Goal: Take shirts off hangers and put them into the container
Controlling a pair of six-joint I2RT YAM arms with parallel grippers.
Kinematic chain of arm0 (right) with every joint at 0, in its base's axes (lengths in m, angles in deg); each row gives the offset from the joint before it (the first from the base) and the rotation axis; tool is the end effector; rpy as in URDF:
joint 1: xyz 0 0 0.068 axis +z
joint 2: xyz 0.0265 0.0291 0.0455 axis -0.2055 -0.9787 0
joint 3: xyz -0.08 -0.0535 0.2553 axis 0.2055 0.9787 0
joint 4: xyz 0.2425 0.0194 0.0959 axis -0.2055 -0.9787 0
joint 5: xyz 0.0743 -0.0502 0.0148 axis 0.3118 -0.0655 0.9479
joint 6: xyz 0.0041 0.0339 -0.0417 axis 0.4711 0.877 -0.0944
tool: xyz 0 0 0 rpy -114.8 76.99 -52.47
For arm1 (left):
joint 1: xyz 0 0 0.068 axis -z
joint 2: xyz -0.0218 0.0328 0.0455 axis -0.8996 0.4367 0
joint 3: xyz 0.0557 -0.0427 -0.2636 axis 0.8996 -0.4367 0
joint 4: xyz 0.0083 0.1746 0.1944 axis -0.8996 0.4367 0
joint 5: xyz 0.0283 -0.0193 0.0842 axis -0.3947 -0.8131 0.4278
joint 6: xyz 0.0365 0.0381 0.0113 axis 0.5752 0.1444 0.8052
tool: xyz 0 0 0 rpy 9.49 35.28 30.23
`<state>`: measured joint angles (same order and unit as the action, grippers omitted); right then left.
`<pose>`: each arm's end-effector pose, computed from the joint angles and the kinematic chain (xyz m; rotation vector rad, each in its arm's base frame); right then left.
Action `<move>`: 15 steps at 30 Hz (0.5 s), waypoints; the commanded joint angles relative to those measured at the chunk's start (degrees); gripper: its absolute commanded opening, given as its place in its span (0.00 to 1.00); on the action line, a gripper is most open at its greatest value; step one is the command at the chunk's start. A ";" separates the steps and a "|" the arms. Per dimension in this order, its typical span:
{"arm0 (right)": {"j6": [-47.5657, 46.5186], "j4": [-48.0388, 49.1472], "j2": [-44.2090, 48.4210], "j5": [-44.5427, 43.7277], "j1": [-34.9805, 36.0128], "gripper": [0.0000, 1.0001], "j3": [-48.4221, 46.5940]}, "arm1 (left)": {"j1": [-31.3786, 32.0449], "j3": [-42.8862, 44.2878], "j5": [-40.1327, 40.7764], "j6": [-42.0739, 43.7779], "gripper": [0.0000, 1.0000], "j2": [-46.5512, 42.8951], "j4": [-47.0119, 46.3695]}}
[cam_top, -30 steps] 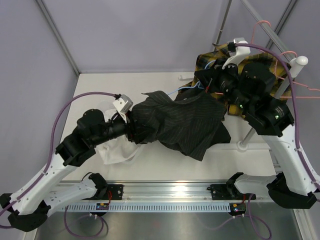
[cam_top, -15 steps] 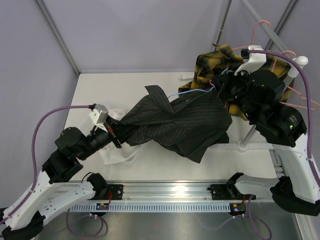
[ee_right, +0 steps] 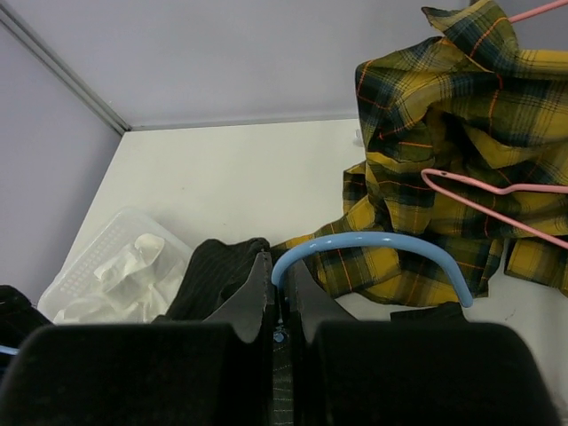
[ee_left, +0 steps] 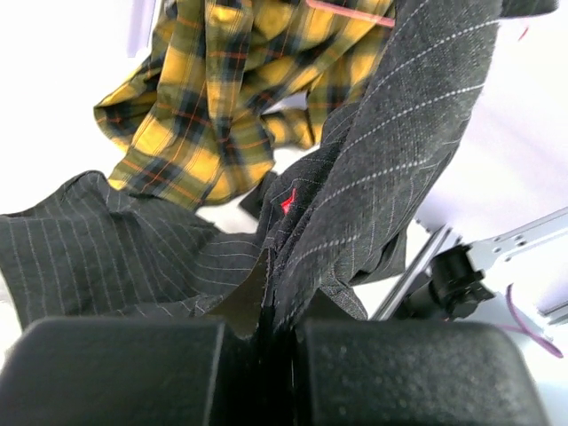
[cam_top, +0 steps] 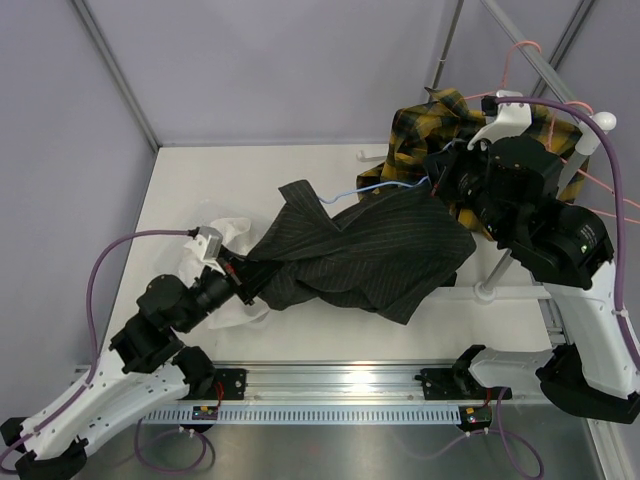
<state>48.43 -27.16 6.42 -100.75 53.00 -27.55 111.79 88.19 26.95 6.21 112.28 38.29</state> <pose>0.1372 0.0979 0.5481 0.0084 1.7634 0.3290 0.0787 -0.0865 0.3427 0.3261 1.5846 -0.9929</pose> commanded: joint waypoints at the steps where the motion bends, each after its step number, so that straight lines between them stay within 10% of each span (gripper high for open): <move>1: -7.62 6.25 4.39 -23.25 -3.26 0.00 -7.72 | -1.28 -3.02 11.07 -1.68 0.00 -4.87 7.91; 11: -8.78 5.98 8.52 -26.43 -3.26 0.00 -5.73 | -1.27 -0.47 6.05 0.95 0.00 -4.24 4.40; 15: -7.54 6.25 10.19 -27.29 -3.26 0.00 -0.96 | -1.36 4.18 4.13 1.92 0.27 -3.64 3.69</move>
<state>45.37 -28.34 9.57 -107.29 52.85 -27.66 111.68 88.71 26.38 6.03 110.34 36.52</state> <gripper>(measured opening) 0.059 0.232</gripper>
